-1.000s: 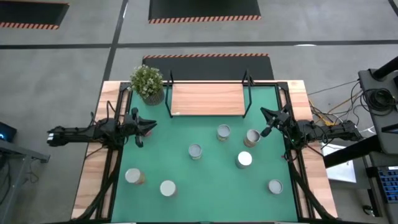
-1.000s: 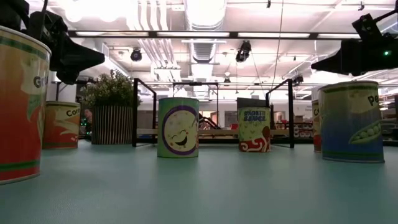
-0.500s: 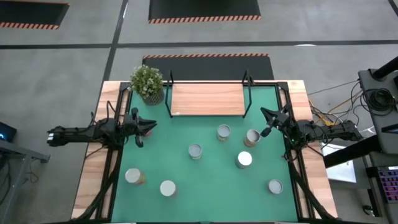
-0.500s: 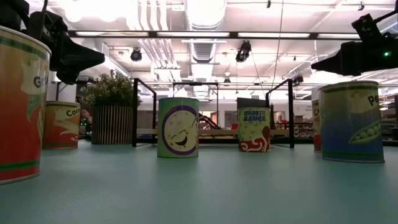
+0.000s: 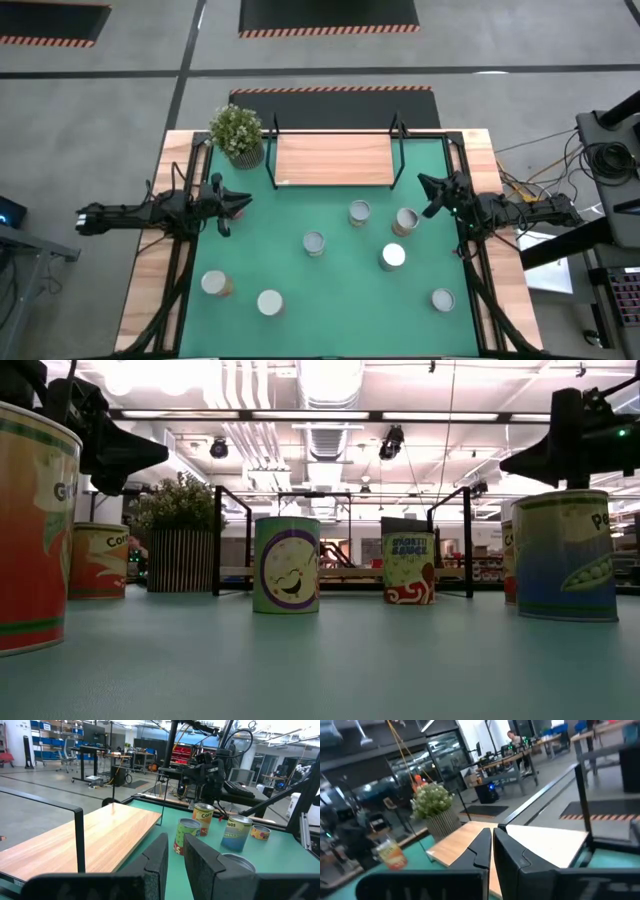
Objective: Pick and place cans onto a shelf
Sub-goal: Put the canned chicken soup on the shelf
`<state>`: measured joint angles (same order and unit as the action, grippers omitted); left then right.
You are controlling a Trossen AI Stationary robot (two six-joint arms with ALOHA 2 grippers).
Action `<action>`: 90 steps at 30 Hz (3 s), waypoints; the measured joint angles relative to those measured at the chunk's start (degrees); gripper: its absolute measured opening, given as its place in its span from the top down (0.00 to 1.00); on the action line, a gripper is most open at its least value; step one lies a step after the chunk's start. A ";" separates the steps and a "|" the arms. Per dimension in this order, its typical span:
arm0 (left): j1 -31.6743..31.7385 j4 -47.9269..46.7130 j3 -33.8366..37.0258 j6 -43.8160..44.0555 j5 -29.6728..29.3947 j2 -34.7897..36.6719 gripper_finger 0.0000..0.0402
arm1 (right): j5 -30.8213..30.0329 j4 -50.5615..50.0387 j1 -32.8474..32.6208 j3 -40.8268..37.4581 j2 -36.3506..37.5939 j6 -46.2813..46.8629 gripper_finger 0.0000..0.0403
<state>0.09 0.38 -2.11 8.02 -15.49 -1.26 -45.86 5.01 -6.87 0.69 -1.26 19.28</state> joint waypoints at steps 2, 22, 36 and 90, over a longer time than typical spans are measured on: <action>-0.01 0.01 0.00 0.01 0.00 0.02 0.89 | 2.66 0.08 -0.01 0.00 0.00 1.48 0.98; -0.01 27.74 0.00 16.79 -0.47 -0.50 0.89 | 23.41 7.57 -0.01 0.00 -0.43 -8.07 0.98; -1.56 44.13 -6.65 17.47 4.70 -21.43 0.89 | 23.58 9.85 0.02 10.36 -5.16 -25.77 0.98; -15.13 -42.05 -76.04 4.68 10.08 -98.07 0.66 | 23.25 10.24 0.02 19.08 -15.06 -35.80 0.98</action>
<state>-15.04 -41.66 -78.15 12.70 -5.40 -99.33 -22.61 15.25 -6.85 19.77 -16.32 -16.51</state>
